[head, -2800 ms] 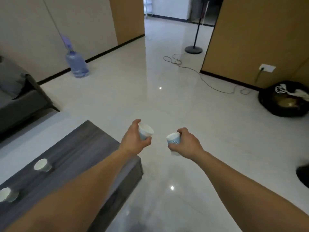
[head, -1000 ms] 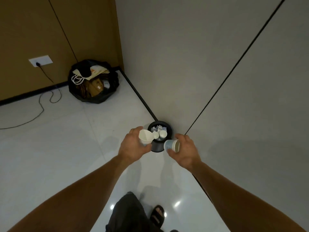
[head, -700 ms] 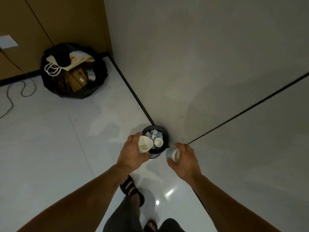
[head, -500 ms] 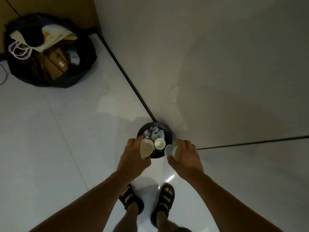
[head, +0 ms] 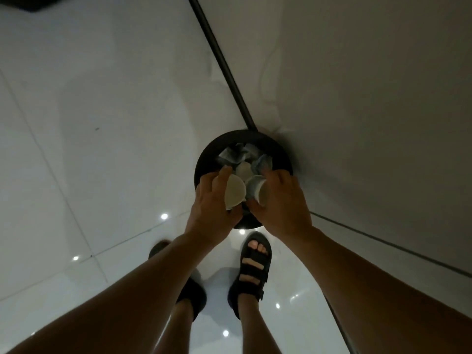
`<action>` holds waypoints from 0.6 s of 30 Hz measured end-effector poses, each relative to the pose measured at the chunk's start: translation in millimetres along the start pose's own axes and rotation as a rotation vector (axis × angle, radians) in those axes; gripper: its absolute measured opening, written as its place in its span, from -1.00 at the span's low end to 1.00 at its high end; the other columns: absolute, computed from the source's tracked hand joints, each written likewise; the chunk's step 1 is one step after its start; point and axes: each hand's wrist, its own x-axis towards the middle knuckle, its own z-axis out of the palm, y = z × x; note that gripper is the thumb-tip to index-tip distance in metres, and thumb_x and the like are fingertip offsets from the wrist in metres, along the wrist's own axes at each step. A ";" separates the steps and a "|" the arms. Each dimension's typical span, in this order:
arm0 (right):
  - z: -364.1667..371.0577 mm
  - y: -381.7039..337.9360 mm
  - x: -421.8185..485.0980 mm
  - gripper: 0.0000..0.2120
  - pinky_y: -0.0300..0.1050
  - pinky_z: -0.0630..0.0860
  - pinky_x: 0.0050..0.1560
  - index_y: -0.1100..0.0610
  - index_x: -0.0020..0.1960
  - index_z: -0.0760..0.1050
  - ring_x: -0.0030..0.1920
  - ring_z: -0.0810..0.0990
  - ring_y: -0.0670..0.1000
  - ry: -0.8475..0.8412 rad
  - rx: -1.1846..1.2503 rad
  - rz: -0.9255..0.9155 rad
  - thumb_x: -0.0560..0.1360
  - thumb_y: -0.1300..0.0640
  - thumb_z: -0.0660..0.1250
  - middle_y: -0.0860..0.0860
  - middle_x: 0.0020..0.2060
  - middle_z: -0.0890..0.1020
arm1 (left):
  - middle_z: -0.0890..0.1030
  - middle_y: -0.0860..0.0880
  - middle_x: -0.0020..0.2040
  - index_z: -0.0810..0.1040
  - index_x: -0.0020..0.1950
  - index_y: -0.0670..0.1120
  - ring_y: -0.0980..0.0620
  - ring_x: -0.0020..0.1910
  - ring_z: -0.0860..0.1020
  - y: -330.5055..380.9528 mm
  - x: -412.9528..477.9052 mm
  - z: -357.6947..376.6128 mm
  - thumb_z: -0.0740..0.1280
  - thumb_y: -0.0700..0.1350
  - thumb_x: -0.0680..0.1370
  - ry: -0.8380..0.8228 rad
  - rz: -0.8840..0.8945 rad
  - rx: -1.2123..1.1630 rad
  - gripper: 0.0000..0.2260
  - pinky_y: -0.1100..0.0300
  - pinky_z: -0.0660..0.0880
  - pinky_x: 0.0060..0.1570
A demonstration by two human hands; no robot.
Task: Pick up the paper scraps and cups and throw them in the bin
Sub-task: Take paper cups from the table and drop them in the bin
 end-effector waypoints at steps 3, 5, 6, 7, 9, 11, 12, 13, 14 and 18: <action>21.9 9.0 7.6 -0.33 -0.07 0.48 0.00 0.14 0.31 0.42 0.13 0.51 0.15 -0.005 -0.043 -0.018 0.33 -0.14 0.54 0.13 0.17 0.54 | 0.40 -0.10 0.24 0.31 0.44 -0.04 -0.04 0.15 0.39 -11.0 6.1 16.0 0.48 0.01 0.38 0.079 0.059 0.153 -0.33 0.15 0.40 0.02; 30.6 14.3 9.6 -0.32 -0.04 0.50 0.00 0.17 0.29 0.45 0.13 0.51 0.18 0.024 -0.042 -0.022 0.31 -0.14 0.56 0.16 0.16 0.55 | 0.44 -0.11 0.20 0.35 0.40 -0.06 -0.08 0.14 0.41 -14.2 9.9 21.6 0.50 -0.01 0.35 0.123 0.066 0.189 -0.33 0.12 0.39 0.05; 33.5 17.3 9.7 -0.30 -0.02 0.50 0.02 0.17 0.30 0.45 0.15 0.51 0.19 0.031 -0.044 -0.026 0.30 -0.15 0.56 0.16 0.18 0.54 | 0.45 -0.11 0.19 0.36 0.39 -0.07 -0.09 0.14 0.42 -16.0 11.1 23.4 0.50 -0.01 0.33 0.132 0.075 0.212 -0.33 0.11 0.38 0.07; 35.7 20.0 9.6 -0.26 0.01 0.51 0.06 0.16 0.34 0.43 0.19 0.49 0.20 0.028 -0.052 -0.030 0.30 -0.16 0.56 0.17 0.21 0.52 | 0.45 -0.11 0.19 0.37 0.38 -0.07 -0.10 0.15 0.42 -18.5 11.8 24.7 0.50 0.00 0.33 0.131 0.095 0.254 -0.34 0.09 0.37 0.11; 39.2 23.8 8.8 -0.17 0.06 0.49 0.14 0.13 0.43 0.34 0.29 0.43 0.19 0.007 -0.088 -0.043 0.30 -0.19 0.54 0.15 0.31 0.46 | 0.45 -0.13 0.26 0.37 0.38 -0.09 -0.17 0.26 0.40 -26.2 11.7 27.5 0.48 0.04 0.34 0.105 0.155 0.383 -0.34 -0.03 0.33 0.25; 42.8 25.5 9.3 -0.09 0.11 0.46 0.21 0.10 0.50 0.25 0.37 0.36 0.19 0.007 -0.126 -0.070 0.29 -0.22 0.52 0.14 0.39 0.40 | 0.32 -0.18 0.44 0.26 0.47 -0.09 -0.24 0.47 0.18 -35.3 11.4 29.5 0.38 0.13 0.40 0.040 0.163 0.536 -0.29 -0.18 0.12 0.42; 45.2 25.7 9.4 -0.06 0.13 0.43 0.24 0.10 0.52 0.21 0.41 0.33 0.20 0.017 -0.141 -0.083 0.30 -0.24 0.50 0.14 0.43 0.36 | 0.19 -0.19 0.52 0.17 0.52 -0.08 -0.23 0.53 0.03 -39.8 11.5 30.6 0.31 0.19 0.42 0.008 0.146 0.593 -0.25 -0.21 0.00 0.44; 48.0 25.8 9.2 -0.05 0.16 0.39 0.28 0.11 0.53 0.18 0.45 0.29 0.22 0.032 -0.148 -0.092 0.30 -0.26 0.48 0.15 0.45 0.33 | 0.07 -0.19 0.55 0.08 0.55 -0.06 -0.21 0.54 -0.09 -44.6 12.0 32.0 0.24 0.25 0.44 -0.009 0.130 0.628 -0.21 -0.22 -0.08 0.44; 51.3 25.9 8.5 -0.04 0.18 0.34 0.32 0.11 0.54 0.16 0.48 0.24 0.22 0.043 -0.148 -0.095 0.32 -0.27 0.46 0.15 0.48 0.30 | -0.01 -0.18 0.57 0.01 0.57 -0.04 -0.19 0.54 -0.15 -48.7 12.4 33.4 0.19 0.30 0.45 -0.018 0.125 0.646 -0.20 -0.22 -0.12 0.43; 64.1 26.3 5.7 -0.03 0.19 0.17 0.42 0.12 0.57 0.09 0.54 0.12 0.20 0.060 -0.118 -0.091 0.36 -0.32 0.37 0.15 0.53 0.21 | -0.07 -0.17 0.57 -0.05 0.58 -0.01 -0.18 0.54 -0.19 -57.1 13.1 37.5 0.08 0.35 0.48 -0.025 0.141 0.665 -0.22 -0.24 -0.10 0.43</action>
